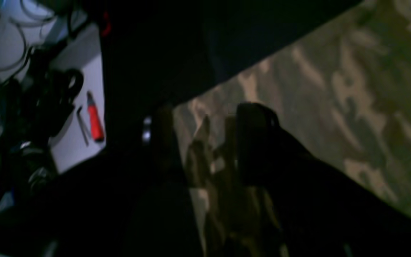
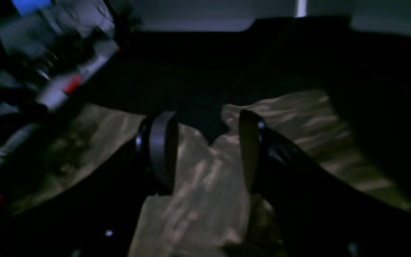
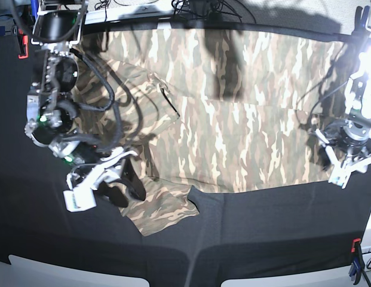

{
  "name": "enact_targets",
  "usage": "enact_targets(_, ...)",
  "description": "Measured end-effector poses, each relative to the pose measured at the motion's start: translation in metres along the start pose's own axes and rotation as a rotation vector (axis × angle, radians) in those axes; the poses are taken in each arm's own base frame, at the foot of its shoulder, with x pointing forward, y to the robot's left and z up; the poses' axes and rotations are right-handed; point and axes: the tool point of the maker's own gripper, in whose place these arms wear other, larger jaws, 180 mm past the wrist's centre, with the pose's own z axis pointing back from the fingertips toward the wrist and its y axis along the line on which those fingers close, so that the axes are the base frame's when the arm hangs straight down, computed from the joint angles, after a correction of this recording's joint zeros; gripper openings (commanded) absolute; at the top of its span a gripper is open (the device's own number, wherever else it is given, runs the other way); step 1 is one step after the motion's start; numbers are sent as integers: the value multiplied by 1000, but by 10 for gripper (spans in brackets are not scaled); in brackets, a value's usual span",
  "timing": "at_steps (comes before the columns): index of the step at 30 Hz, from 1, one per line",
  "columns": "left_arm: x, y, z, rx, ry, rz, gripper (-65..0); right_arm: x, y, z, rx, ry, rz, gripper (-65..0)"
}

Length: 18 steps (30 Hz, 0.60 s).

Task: Layout the t-shirt on the table in an organized manner, then fold the t-shirt properly
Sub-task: 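Move the right gripper down to the hem corner by the sleeve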

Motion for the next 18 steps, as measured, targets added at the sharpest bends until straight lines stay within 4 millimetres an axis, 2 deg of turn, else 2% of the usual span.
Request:
enact_targets(4, 1, 1, 0, 1, -3, -1, -383, 15, -21, 3, -16, -117, -88, -381)
enact_targets(8, 2, 1, 0, 1, -9, -1, -383, 51, -48, 8, -91, -255, -115, -381)
enact_targets(13, 3, 1, 0, 1, -10, -1, -383, 56, -102, 10, -375, -140, 17, -381)
enact_targets(18, 4, 1, 0, 1, -18, -1, -383, 71, -153, 30, -694, -69, 106, -381)
